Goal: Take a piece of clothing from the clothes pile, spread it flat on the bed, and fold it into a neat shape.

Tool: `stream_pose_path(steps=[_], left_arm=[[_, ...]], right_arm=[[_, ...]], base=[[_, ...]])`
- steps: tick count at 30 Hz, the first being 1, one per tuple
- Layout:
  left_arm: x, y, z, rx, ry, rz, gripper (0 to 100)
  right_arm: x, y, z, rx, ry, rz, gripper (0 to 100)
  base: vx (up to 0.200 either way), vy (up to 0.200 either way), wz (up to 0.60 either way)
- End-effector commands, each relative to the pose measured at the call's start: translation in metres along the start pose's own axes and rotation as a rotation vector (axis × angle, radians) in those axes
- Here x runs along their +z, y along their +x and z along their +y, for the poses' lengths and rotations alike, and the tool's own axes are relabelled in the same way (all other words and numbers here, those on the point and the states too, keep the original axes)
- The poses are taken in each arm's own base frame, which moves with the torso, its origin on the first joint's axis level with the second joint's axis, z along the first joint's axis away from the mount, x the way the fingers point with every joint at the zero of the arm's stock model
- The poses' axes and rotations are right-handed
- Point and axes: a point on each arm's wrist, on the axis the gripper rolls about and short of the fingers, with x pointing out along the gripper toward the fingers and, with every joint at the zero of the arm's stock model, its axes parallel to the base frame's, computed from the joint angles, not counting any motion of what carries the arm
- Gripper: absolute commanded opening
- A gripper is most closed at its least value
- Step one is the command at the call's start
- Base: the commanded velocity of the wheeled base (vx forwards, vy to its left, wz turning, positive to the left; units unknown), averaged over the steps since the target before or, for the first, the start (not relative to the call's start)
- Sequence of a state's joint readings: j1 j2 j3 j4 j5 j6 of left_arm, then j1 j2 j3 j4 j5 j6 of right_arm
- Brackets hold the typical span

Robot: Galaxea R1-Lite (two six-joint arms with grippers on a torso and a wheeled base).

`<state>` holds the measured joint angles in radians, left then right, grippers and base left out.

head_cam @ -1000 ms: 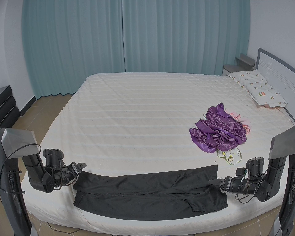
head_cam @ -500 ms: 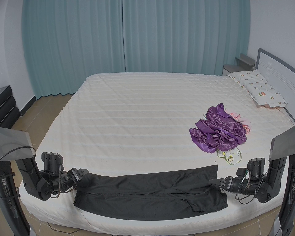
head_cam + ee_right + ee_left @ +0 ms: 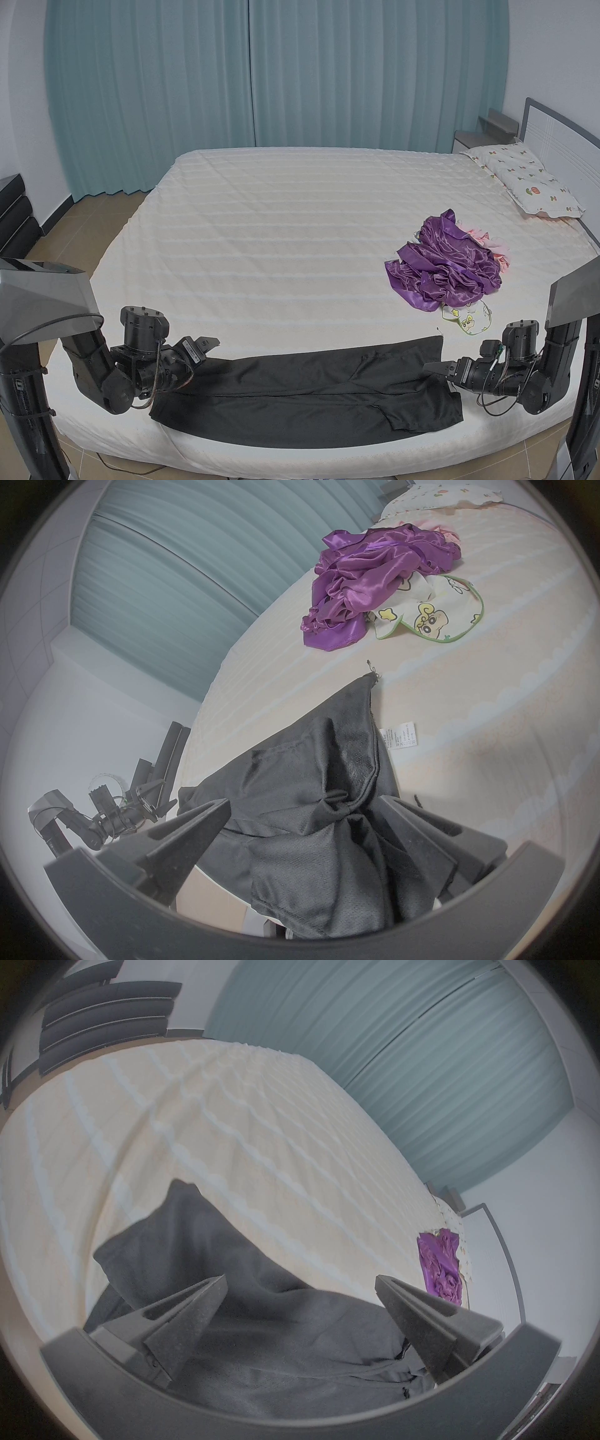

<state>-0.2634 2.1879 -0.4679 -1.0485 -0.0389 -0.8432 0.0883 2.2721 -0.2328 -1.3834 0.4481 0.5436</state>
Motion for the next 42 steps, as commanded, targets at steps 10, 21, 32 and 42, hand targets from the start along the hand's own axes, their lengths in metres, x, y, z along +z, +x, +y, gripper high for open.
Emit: stream_pose_path(steps=[10,21,32,42], left_arm=[[-0.023,0.004,0.011,0.075,0.025,0.055,100],[0.007,-0.068,0.01,0.099,0.15,-0.079,100],[-0.003,-0.081,0.052,0.13,0.108,0.11,100],[-0.016,-0.064,0.078,0.182,0.135,0.187,100]], right_arm=[[-0.002,0.001,-0.001,-0.005,0.005,0.009,100],[-0.003,0.0,-0.002,-0.007,0.007,0.009,100],[-0.005,-0.001,-0.001,-0.007,0.007,0.021,100],[-0.006,-0.001,-0.001,-0.009,0.009,0.025,100]], base=[[0.0,0.0,0.0],[0.0,0.0,0.0],[0.0,0.0,0.0],[0.0,0.0,0.0]])
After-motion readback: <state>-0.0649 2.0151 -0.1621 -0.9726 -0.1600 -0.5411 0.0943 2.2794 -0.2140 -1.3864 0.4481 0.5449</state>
